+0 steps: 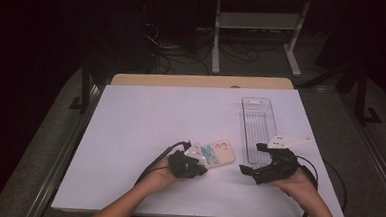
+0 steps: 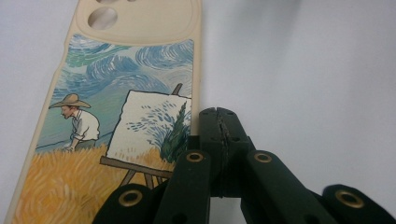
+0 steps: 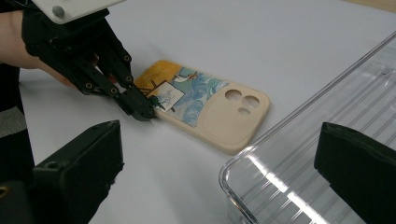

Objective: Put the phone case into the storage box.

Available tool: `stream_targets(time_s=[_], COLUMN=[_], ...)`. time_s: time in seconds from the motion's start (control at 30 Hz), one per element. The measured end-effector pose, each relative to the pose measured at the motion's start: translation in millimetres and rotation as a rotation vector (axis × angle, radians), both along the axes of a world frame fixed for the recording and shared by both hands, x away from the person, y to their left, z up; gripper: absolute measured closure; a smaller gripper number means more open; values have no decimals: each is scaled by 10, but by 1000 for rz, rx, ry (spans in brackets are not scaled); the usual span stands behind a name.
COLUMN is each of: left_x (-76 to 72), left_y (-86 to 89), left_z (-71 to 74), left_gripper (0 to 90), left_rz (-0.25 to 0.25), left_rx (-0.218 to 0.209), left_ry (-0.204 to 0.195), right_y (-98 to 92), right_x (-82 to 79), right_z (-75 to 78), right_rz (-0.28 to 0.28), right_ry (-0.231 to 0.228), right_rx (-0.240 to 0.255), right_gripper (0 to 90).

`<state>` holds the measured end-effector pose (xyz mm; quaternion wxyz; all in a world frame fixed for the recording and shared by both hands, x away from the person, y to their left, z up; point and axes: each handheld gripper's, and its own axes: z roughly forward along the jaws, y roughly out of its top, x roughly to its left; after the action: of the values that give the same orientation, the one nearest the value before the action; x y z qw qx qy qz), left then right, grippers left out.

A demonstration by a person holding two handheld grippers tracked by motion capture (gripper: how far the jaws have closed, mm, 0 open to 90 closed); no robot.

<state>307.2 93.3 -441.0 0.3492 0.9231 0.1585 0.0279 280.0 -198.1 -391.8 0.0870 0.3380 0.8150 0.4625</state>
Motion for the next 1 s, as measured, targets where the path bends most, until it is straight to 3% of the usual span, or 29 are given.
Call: stream_targets(time_s=[0.1,0.23,0.5,0.63,0.8,1.0], left_x=[-10,10,66,86,87,42], left_y=[7,69,361,563,822,1089], left_z=[17,92,274,360,430,465], left_gripper=[891,815,649,545,488,376], left_rz=[5,-4,32,42,55,104], left_rx=[-26,-51,-129,-140,-144,-158], left_ry=[23,33,59,42,20,-11], right_y=[0,-6,0,6,6,10], right_x=[0,1,5,5,4,7], right_z=[0,-1,-6,-9,-9,-12], right_rz=[0,-1,0,1,1,-2], right_ry=[1,0,0,1,1,3], right_rx=[1,1,-2,-3,-2,-1], right_gripper=[9,9,9,9,9,9])
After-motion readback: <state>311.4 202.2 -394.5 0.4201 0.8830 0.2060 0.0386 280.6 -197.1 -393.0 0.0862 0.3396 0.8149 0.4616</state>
